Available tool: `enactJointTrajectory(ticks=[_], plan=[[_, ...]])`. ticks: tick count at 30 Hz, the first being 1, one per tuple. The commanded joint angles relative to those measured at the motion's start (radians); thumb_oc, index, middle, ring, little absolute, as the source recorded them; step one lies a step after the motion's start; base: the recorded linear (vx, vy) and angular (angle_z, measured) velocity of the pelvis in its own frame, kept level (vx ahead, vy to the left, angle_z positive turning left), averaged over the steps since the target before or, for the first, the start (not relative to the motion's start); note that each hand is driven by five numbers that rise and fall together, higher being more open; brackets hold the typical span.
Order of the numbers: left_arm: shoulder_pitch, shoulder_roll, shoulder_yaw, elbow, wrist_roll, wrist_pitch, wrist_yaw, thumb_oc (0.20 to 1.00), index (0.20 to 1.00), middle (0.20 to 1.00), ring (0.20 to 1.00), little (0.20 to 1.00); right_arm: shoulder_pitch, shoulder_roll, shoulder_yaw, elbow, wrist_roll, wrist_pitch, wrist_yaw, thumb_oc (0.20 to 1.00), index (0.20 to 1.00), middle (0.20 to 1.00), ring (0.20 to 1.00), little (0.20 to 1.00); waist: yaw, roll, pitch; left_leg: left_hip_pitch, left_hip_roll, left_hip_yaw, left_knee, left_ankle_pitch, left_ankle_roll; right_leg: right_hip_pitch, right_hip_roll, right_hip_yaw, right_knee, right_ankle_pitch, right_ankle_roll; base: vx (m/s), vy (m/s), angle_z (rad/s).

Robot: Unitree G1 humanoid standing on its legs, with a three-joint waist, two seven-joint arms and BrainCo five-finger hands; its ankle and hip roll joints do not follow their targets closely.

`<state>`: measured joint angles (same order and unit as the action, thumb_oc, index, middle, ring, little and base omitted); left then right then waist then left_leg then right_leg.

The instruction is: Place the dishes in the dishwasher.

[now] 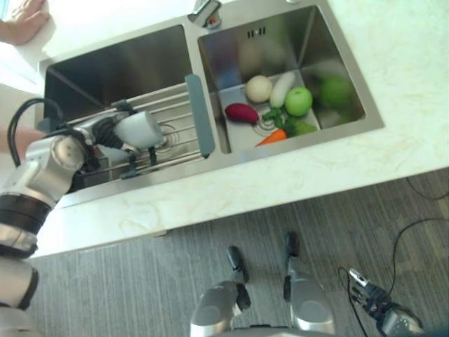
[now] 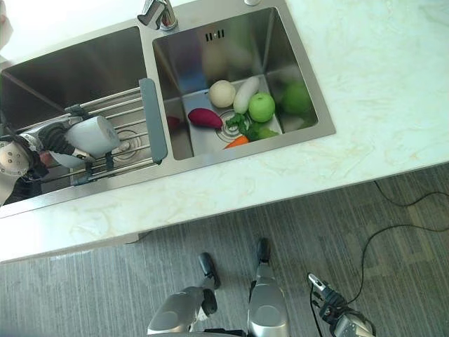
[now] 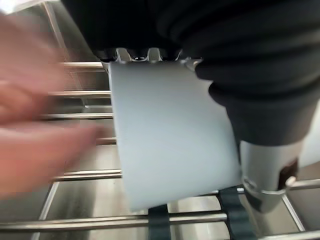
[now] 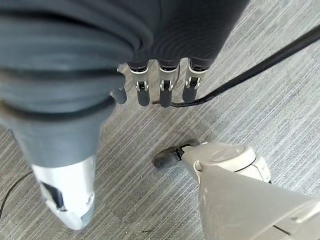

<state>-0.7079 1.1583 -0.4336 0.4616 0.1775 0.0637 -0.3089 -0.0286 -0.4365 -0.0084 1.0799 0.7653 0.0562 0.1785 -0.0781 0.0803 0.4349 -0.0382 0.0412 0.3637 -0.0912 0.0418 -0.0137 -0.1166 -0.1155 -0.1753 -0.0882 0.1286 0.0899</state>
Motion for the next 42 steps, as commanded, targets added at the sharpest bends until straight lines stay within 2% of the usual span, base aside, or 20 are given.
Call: enactJointTrajectory(ticks=[1,9,18,23,27,31,35,36,38,42], plan=[[0.002,0.027,-0.035,0.085,0.022,0.017,-0.007,1.0,1.0,1.0,1.0,1.0,-0.012,-0.002,0.024,0.022,0.011,0.004,-0.004,1.0,1.0,1.0,1.0,1.0,-0.007,-0.025,-0.009,-0.034,-0.034,-0.101,0.009,0.0,-0.019,-0.012,-0.044,-0.004,0.004,0.031,0.109,0.0,0.0,0.0],[0.013,0.034,-0.01,0.077,0.047,-0.01,0.054,1.0,1.0,1.0,1.0,1.0,0.0,0.016,0.033,0.004,0.014,0.017,-0.021,1.0,1.0,1.0,1.0,1.0,-0.004,-0.023,-0.038,-0.006,-0.031,-0.097,0.011,-0.008,-0.023,0.017,-0.045,-0.023,0.005,0.02,0.11,0.0,-0.011,0.04],[0.062,0.029,0.043,0.023,0.108,-0.031,0.084,1.0,1.0,1.0,1.0,1.0,0.042,0.045,0.008,0.033,-0.007,0.043,-0.059,1.0,1.0,1.0,1.0,1.0,-0.003,-0.011,-0.135,0.076,-0.021,-0.065,0.014,-0.02,-0.03,0.098,-0.046,-0.055,0.003,-0.001,0.103,0.05,-0.031,0.04],[0.113,0.035,0.12,-0.025,0.1,-0.053,0.164,1.0,1.0,1.0,1.0,1.0,0.08,0.07,-0.01,0.047,-0.023,0.039,-0.058,1.0,1.0,1.0,1.0,1.0,0.007,-0.012,-0.183,0.116,-0.016,-0.057,0.014,-0.029,-0.031,0.141,-0.043,-0.071,0.001,-0.018,0.099,0.09,-0.047,0.06],[0.21,-0.021,0.207,-0.091,0.041,-0.063,0.265,1.0,1.0,1.0,1.0,1.0,0.098,0.094,-0.022,0.066,-0.036,0.03,-0.063,1.0,1.0,1.0,1.0,1.0,0.021,-0.012,-0.22,0.143,-0.016,-0.068,0.02,-0.041,-0.028,0.176,-0.041,-0.082,0.003,-0.036,0.091,0.09,-0.028,0.14],[0.289,-0.07,0.273,-0.152,0.098,-0.108,0.364,1.0,1.0,1.0,1.0,1.0,0.112,0.111,-0.032,0.082,-0.049,0.018,-0.066,1.0,1.0,1.0,1.0,1.0,0.032,-0.017,-0.246,0.16,-0.018,-0.075,0.021,-0.05,-0.025,0.199,-0.04,-0.09,0.004,-0.049,0.087,0.03,-0.007,0.01],[0.333,-0.071,0.32,-0.23,0.126,-0.145,0.451,1.0,1.0,1.0,1.0,1.0,0.117,0.118,-0.041,0.102,-0.071,0.015,-0.053,1.0,1.0,1.0,1.0,1.0,0.044,-0.02,-0.268,0.172,-0.016,-0.083,0.018,-0.056,-0.025,0.218,-0.037,-0.098,0.005,-0.062,0.082,0.0,0.008,0.13],[0.353,-0.073,0.362,-0.277,0.105,-0.161,0.504,1.0,1.0,1.0,1.0,1.0,0.122,0.125,-0.036,0.102,-0.077,0.011,-0.051,1.0,1.0,1.0,1.0,1.0,0.052,-0.023,-0.277,0.176,-0.015,-0.091,0.016,-0.06,-0.024,0.226,-0.034,-0.105,0.005,-0.069,0.078,-0.02,0.012,0.19],[0.391,-0.097,0.416,-0.331,0.079,-0.146,0.522,1.0,1.0,1.0,1.0,1.0,0.126,0.13,-0.04,0.104,-0.088,0.011,-0.049,1.0,1.0,1.0,1.0,1.0,0.062,-0.026,-0.287,0.179,-0.015,-0.102,0.015,-0.062,-0.025,0.235,-0.032,-0.111,0.006,-0.076,0.075,-0.02,0.002,0.13],[0.475,-0.179,0.521,-0.425,0.035,-0.164,0.596,1.0,1.0,1.0,1.0,1.0,0.13,0.145,-0.044,0.101,-0.098,0.016,-0.064,1.0,1.0,1.0,1.0,1.0,0.083,-0.036,-0.3,0.186,-0.013,-0.122,0.012,-0.065,-0.025,0.252,-0.028,-0.124,0.006,-0.09,0.068,-0.01,-0.019,0.17]])
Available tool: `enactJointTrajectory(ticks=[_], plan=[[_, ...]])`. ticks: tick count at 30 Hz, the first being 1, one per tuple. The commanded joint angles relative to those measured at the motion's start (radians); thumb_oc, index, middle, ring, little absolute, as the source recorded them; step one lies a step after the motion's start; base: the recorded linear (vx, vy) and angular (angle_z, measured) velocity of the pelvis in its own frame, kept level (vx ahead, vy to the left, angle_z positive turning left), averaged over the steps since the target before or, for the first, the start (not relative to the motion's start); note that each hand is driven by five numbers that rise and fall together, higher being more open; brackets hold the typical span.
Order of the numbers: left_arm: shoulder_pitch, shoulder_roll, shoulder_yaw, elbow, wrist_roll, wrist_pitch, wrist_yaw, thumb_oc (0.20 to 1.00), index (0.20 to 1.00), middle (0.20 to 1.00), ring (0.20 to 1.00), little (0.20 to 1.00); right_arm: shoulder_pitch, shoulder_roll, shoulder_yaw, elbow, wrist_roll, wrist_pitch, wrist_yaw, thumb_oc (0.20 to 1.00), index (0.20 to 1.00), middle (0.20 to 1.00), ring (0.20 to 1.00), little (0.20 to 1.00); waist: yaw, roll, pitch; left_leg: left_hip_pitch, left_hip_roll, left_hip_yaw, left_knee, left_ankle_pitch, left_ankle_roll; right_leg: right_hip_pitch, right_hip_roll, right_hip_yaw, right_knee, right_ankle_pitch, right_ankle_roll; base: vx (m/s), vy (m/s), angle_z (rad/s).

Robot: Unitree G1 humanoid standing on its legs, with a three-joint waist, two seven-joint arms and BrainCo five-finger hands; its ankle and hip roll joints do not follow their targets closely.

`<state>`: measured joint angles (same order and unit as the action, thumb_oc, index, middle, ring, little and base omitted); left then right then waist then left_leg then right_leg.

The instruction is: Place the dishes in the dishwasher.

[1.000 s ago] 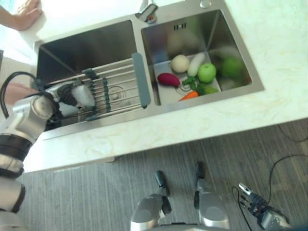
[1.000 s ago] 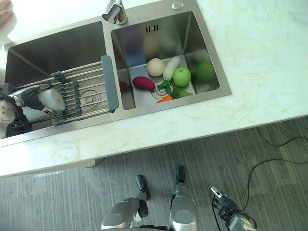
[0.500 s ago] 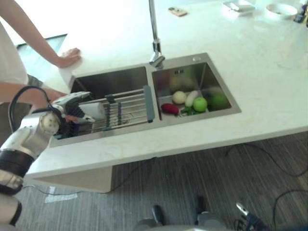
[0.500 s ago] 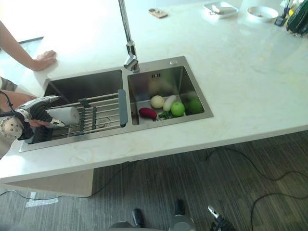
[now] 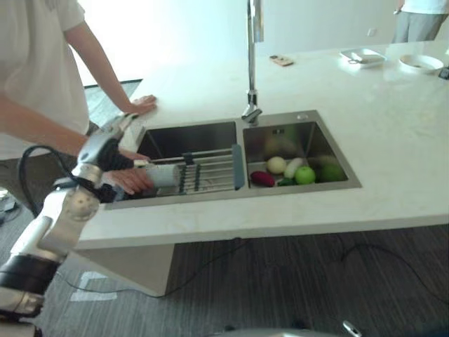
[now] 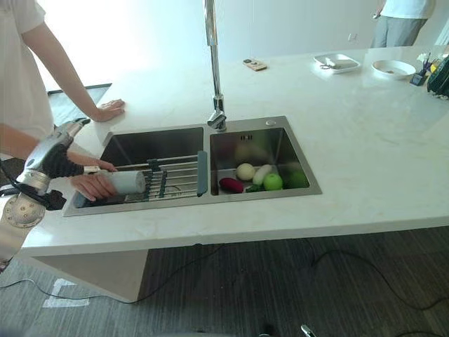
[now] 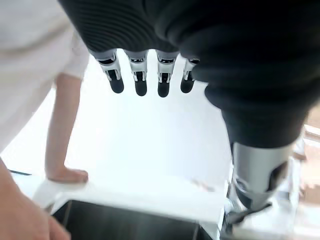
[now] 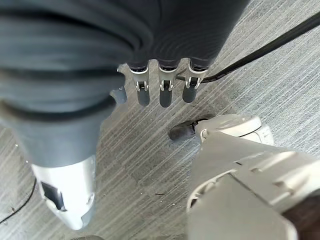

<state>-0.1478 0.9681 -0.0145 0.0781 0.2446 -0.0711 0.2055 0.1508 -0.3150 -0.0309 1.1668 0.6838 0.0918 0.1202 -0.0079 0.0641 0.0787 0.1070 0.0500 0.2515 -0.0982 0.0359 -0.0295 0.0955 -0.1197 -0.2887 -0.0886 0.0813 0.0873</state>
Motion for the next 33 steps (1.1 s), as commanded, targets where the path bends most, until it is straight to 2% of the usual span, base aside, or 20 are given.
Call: enactJointTrajectory(ticks=[1,6,11,13,16,21,25,33], plan=[[-0.063,-0.005,0.118,-0.06,-0.025,-0.044,0.094,1.0,1.0,1.0,1.0,1.0,-0.047,0.026,-0.024,0.011,-0.021,-0.018,-0.009,1.0,1.0,1.0,1.0,1.0,0.016,-0.021,0.054,0.041,-0.021,-0.013,0.018,-0.059,-0.01,0.043,-0.023,-0.014,0.007,-0.045,0.069,-0.01,-0.007,0.06],[0.012,-0.09,0.163,-0.168,0.049,-0.056,0.107,1.0,1.0,1.0,1.0,1.0,-0.043,0.036,-0.023,0.02,-0.058,-0.022,-0.007,1.0,1.0,1.0,1.0,1.0,0.038,-0.03,0.044,0.041,-0.018,-0.034,0.011,-0.058,-0.014,0.059,-0.02,-0.036,0.005,-0.056,0.064,-0.01,-0.006,0.15],[0.006,-0.064,0.145,-0.165,0.101,-0.021,0.057,1.0,1.0,1.0,1.0,1.0,-0.045,0.023,-0.018,0.017,-0.068,-0.007,-0.006,1.0,1.0,1.0,1.0,1.0,0.043,-0.033,0.033,0.034,-0.014,-0.042,0.011,-0.055,-0.022,0.061,-0.017,-0.047,0.004,-0.058,0.065,0.0,-0.002,0.14],[-0.001,-0.035,0.133,-0.146,0.118,-0.004,0.026,1.0,1.0,1.0,1.0,1.0,-0.045,0.018,-0.012,0.005,-0.074,0.007,-0.008,1.0,1.0,1.0,1.0,1.0,0.042,-0.032,0.031,0.031,-0.012,-0.04,0.011,-0.054,-0.025,0.06,-0.015,-0.048,0.003,-0.057,0.066,0.0,0.0,0.0],[-0.009,0.024,0.117,-0.097,0.134,-0.011,-0.031,1.0,1.0,1.0,1.0,1.0,-0.039,0.008,-0.004,-0.029,-0.089,0.035,-0.012,1.0,1.0,1.0,1.0,1.0,0.032,-0.03,0.03,0.028,-0.011,-0.039,0.011,-0.052,-0.026,0.056,-0.01,-0.038,0.002,-0.057,0.066,0.01,0.01,0.0],[-0.061,0.205,0.038,0.064,0.128,-0.03,-0.187,1.0,1.0,1.0,1.0,1.0,-0.011,-0.038,0.029,-0.146,-0.09,0.119,-0.037,1.0,1.0,1.0,1.0,1.0,-0.012,-0.011,0.066,0.006,-0.014,-0.003,0.011,-0.04,-0.026,0.018,-0.017,-0.013,0.001,-0.032,0.08,0.09,0.1,-0.04],[-0.084,0.254,0.004,0.116,0.119,-0.048,-0.213,1.0,1.0,1.0,1.0,1.0,-0.02,-0.065,0.037,-0.152,-0.091,0.11,-0.009,1.0,1.0,1.0,1.0,1.0,-0.02,0.001,0.103,-0.03,-0.025,-0.01,0.011,-0.029,-0.02,-0.025,-0.024,0.006,0.002,-0.015,0.086,-0.02,0.109,-0.14],[-0.249,0.316,-0.114,0.214,0.08,-0.056,-0.23,1.0,1.0,1.0,1.0,1.0,-0.095,-0.101,0.077,-0.167,-0.037,0.057,0.028,1.0,1.0,1.0,1.0,1.0,-0.027,0.008,0.206,-0.101,-0.044,-0.017,0.011,-0.009,-0.003,-0.11,-0.035,0.033,0.011,0.024,0.101,-0.09,0.074,0.0]])
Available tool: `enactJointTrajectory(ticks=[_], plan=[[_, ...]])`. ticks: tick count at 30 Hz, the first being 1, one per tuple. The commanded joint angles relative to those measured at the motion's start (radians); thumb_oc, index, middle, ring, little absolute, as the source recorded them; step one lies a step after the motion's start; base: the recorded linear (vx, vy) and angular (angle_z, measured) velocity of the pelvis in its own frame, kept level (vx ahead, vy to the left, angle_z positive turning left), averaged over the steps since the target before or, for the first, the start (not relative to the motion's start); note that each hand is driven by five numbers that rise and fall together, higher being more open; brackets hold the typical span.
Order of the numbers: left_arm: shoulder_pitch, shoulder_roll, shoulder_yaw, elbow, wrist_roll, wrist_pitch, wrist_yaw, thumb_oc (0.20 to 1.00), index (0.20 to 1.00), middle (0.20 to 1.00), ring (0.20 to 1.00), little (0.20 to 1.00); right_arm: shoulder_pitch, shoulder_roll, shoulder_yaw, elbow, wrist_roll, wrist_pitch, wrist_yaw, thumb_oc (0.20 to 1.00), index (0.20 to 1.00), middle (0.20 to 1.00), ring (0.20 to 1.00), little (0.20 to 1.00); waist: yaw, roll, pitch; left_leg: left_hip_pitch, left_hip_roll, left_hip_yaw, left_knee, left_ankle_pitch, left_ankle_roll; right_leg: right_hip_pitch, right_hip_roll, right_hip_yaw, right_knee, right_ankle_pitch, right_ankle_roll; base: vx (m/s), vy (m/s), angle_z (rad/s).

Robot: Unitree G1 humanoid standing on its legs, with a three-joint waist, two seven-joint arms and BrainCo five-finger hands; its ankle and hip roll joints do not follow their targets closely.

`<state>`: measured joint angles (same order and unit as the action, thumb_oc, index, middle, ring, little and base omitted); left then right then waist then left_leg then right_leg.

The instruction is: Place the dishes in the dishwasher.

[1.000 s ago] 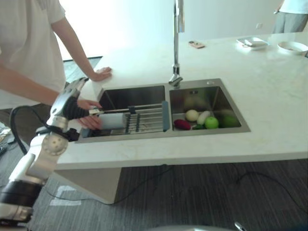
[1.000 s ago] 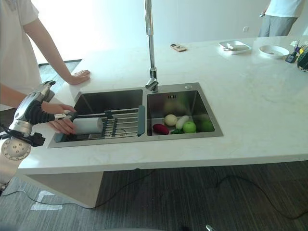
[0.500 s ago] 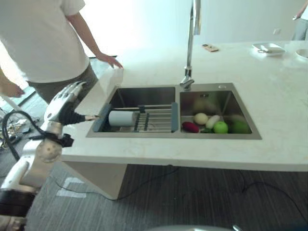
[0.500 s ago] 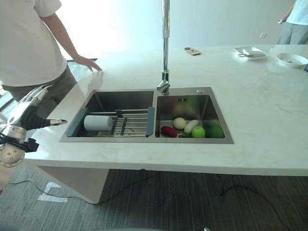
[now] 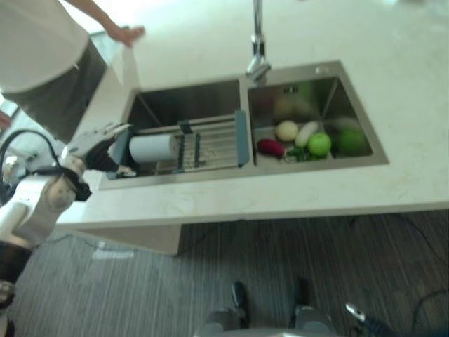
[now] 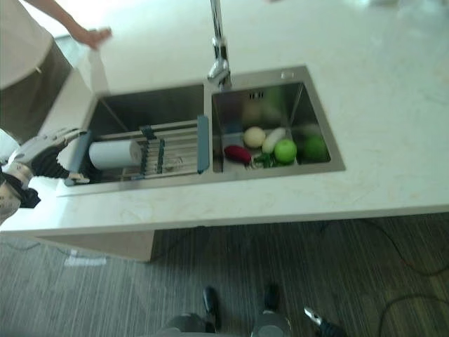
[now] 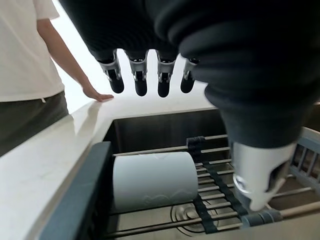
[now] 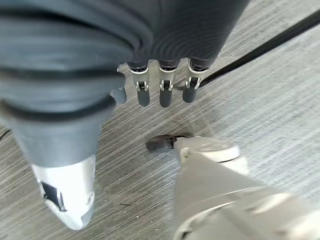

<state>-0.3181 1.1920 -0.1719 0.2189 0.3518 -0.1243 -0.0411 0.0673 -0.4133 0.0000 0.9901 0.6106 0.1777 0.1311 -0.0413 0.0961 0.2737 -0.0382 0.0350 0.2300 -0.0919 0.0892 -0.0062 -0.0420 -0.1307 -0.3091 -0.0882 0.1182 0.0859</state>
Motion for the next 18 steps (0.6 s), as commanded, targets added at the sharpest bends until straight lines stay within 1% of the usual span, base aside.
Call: enactJointTrajectory(ticks=[1,5,10,15,16,18], plan=[[-0.09,0.094,0.033,0.079,-0.029,-0.002,0.016,1.0,1.0,1.0,1.0,1.0,-0.016,-0.004,0.048,0.008,0.038,-0.03,0.017,1.0,1.0,1.0,1.0,1.0,0.006,-0.024,0.016,0.041,-0.03,0.005,0.005,-0.061,-0.026,0.024,-0.025,0.056,0.011,-0.011,0.103,-0.06,0.041,-0.02],[-0.171,0.105,-0.038,0.134,-0.044,0.01,0.025,1.0,1.0,1.0,1.0,1.0,-0.06,-0.018,0.063,0.015,0.053,-0.042,0.025,1.0,1.0,1.0,1.0,1.0,0.008,-0.029,0.065,0.011,-0.035,0.004,0.005,-0.053,-0.018,-0.011,-0.026,0.069,0.017,0.004,0.108,-0.07,0.045,0.0],[-0.288,0.116,-0.105,0.195,-0.065,0.04,0.077,1.0,1.0,1.0,1.0,1.0,-0.105,-0.034,0.076,0.031,0.068,-0.058,0.045,1.0,1.0,1.0,1.0,1.0,0.02,-0.043,0.117,-0.04,-0.034,0.003,0.005,-0.037,-0.016,-0.062,-0.027,0.069,0.025,0.021,0.111,-0.08,0.014,-0.02],[-0.336,0.123,-0.115,0.227,-0.09,0.076,0.166,1.0,1.0,1.0,1.0,1.0,-0.109,-0.026,0.089,0.041,0.062,-0.074,0.06,1.0,1.0,1.0,1.0,1.0,0.03,-0.051,0.138,-0.052,-0.034,0.0,0.005,-0.038,-0.016,-0.073,-0.035,0.051,0.033,0.021,0.118,-0.02,0.003,-0.02],[-0.341,0.122,-0.103,0.248,-0.106,0.077,0.205,1.0,1.0,1.0,1.0,1.0,-0.108,-0.023,0.095,0.042,0.06,-0.081,0.065,1.0,1.0,1.0,1.0,1.0,0.031,-0.052,0.141,-0.055,-0.034,-0.001,0.005,-0.038,-0.016,-0.075,-0.036,0.049,0.034,0.021,0.118,0.0,0.0,0.0],[-0.344,0.121,-0.09,0.262,-0.12,0.08,0.237,1.0,1.0,1.0,1.0,1.0,-0.11,-0.022,0.099,0.043,0.056,-0.087,0.07,1.0,1.0,1.0,1.0,1.0,0.033,-0.051,0.143,-0.056,-0.034,-0.002,0.005,-0.037,-0.017,-0.076,-0.038,0.047,0.034,0.02,0.116,0.0,0.0,0.0]])
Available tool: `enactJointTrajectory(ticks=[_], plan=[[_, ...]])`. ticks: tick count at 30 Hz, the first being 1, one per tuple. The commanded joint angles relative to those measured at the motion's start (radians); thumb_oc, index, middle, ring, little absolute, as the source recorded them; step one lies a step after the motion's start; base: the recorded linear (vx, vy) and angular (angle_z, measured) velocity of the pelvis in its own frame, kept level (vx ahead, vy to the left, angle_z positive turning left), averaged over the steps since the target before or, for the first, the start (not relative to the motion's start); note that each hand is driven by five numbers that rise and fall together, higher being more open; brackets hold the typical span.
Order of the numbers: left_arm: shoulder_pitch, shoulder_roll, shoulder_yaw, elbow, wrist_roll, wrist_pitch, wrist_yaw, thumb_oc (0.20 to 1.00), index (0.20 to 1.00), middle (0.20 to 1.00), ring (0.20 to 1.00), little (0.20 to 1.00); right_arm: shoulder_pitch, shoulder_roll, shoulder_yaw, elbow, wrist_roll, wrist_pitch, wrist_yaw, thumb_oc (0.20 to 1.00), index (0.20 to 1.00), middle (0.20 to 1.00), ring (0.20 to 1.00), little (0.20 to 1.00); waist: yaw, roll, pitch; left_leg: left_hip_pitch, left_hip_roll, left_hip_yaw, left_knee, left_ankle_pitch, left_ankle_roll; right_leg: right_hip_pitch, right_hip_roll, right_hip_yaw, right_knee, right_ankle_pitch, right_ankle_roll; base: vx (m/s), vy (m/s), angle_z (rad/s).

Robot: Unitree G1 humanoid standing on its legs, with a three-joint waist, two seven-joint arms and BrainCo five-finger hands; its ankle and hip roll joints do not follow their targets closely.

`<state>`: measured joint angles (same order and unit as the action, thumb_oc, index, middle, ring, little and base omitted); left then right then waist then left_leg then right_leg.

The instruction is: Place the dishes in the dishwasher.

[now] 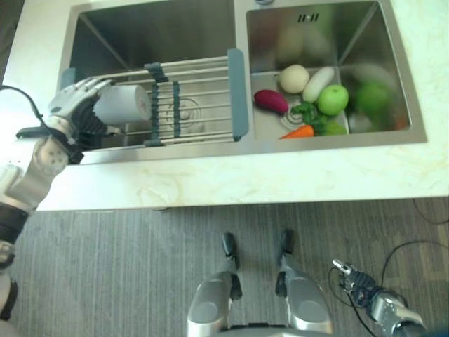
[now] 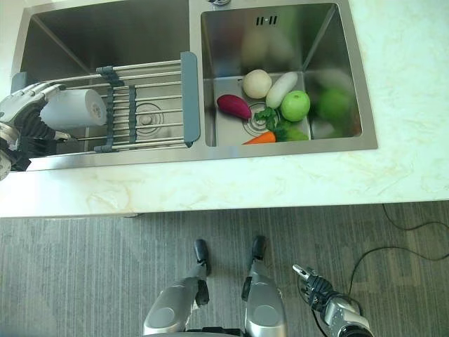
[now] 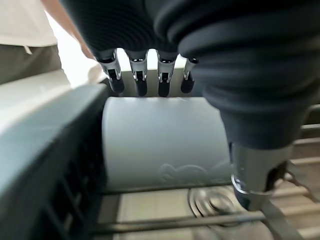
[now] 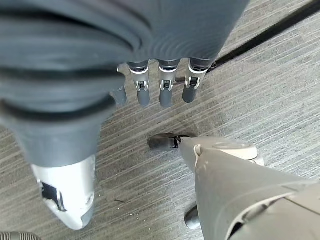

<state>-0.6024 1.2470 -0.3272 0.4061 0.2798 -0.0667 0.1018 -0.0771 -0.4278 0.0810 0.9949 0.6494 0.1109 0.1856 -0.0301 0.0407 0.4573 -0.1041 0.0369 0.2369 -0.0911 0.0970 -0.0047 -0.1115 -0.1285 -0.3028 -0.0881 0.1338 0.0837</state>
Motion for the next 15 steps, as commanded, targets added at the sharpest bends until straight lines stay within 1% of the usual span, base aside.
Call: enactJointTrajectory(ticks=[1,3,5,8,9,15], plan=[[-0.057,0.064,0.077,0.083,-0.056,0.022,0.114,1.0,1.0,1.0,1.0,1.0,0.033,-0.005,0.021,0.04,0.018,-0.026,0.015,1.0,1.0,1.0,1.0,1.0,0.023,0.005,-0.04,0.01,-0.036,-0.01,0.005,-0.044,-0.019,-0.007,-0.041,0.039,0.035,0.004,0.118,0.0,0.0,0.0],[-0.041,0.066,0.109,0.101,-0.047,0.016,0.138,1.0,1.0,1.0,1.0,1.0,0.03,-0.005,0.024,0.044,0.022,-0.036,0.019,1.0,1.0,1.0,1.0,1.0,0.028,0.006,-0.04,0.011,-0.035,-0.014,0.006,-0.043,-0.02,-0.003,-0.043,0.037,0.033,0.004,0.118,0.0,0.0,0.0],[-0.028,0.068,0.122,0.1,-0.017,0.012,0.126,1.0,1.0,1.0,1.0,1.0,0.027,-0.006,0.022,0.041,0.022,-0.035,0.019,1.0,1.0,1.0,1.0,1.0,0.029,0.007,-0.041,0.012,-0.035,-0.016,0.006,-0.043,-0.021,-0.002,-0.044,0.035,0.035,0.004,0.118,0.01,0.003,0.02],[0.0,0.076,0.138,0.083,0.006,0.04,0.1,1.0,1.0,1.0,1.0,1.0,0.021,-0.009,0.017,0.036,0.022,-0.029,0.014,1.0,1.0,1.0,1.0,1.0,0.031,0.011,-0.042,0.015,-0.035,-0.017,0.006,-0.042,-0.021,-0.002,-0.047,0.034,0.037,0.004,0.119,0.0,0.0,0.0],[0.007,0.079,0.142,0.084,0.018,0.042,0.087,1.0,1.0,1.0,1.0,1.0,0.019,-0.011,0.013,0.033,0.016,-0.025,0.014,1.0,1.0,1.0,1.0,1.0,0.03,0.013,-0.041,0.012,-0.035,-0.017,0.004,-0.038,-0.021,-0.006,-0.047,0.035,0.037,0.008,0.119,0.0,0.0,0.0],[-0.003,0.086,0.116,0.086,0.019,0.033,0.082,1.0,1.0,1.0,1.0,1.0,0.014,-0.018,0.005,0.047,0.013,-0.023,0.02,1.0,1.0,1.0,1.0,1.0,0.026,0.013,-0.032,0.012,-0.035,-0.012,0.005,-0.043,-0.02,-0.01,-0.049,0.035,0.039,0.009,0.124,0.0,0.004,-0.01]])
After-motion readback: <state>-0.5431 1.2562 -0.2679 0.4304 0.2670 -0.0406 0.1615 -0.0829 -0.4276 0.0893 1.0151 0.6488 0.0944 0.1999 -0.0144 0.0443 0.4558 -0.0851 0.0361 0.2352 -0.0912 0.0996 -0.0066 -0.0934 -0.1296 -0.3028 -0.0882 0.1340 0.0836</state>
